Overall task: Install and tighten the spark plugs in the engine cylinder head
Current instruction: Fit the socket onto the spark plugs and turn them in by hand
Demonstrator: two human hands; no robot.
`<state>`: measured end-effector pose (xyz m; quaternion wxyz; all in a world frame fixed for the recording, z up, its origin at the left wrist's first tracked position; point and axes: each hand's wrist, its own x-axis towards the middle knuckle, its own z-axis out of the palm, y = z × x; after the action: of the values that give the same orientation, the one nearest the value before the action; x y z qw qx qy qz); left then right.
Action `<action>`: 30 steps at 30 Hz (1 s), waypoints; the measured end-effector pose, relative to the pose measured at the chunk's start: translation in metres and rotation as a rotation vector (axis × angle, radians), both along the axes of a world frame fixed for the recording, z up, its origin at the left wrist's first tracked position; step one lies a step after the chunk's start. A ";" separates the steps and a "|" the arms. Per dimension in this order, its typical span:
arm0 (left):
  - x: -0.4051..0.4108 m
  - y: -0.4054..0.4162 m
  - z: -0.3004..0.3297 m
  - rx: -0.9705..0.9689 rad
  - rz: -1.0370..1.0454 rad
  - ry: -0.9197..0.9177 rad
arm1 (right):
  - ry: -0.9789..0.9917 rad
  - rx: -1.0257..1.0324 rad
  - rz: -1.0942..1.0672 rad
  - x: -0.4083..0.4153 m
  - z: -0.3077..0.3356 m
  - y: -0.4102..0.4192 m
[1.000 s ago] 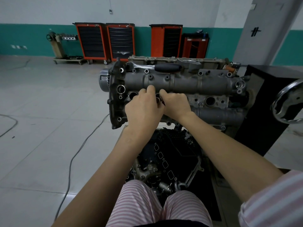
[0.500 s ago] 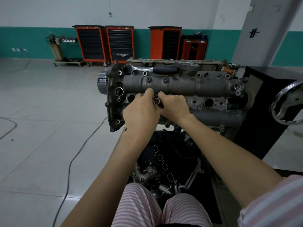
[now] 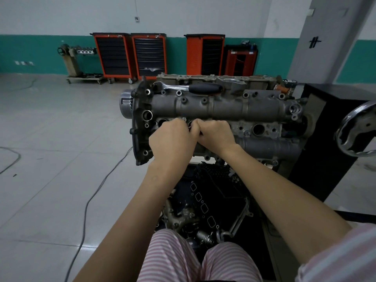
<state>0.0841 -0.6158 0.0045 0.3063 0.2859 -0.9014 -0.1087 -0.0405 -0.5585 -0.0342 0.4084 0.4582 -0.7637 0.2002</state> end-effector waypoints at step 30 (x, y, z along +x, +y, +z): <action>0.002 -0.002 -0.001 -0.050 -0.101 0.059 | -0.082 0.199 -0.041 -0.011 -0.005 -0.002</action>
<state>0.0865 -0.6174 0.0037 0.3339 0.2288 -0.9078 -0.1096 -0.0514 -0.5600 -0.0388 0.3334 0.4722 -0.8050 0.1337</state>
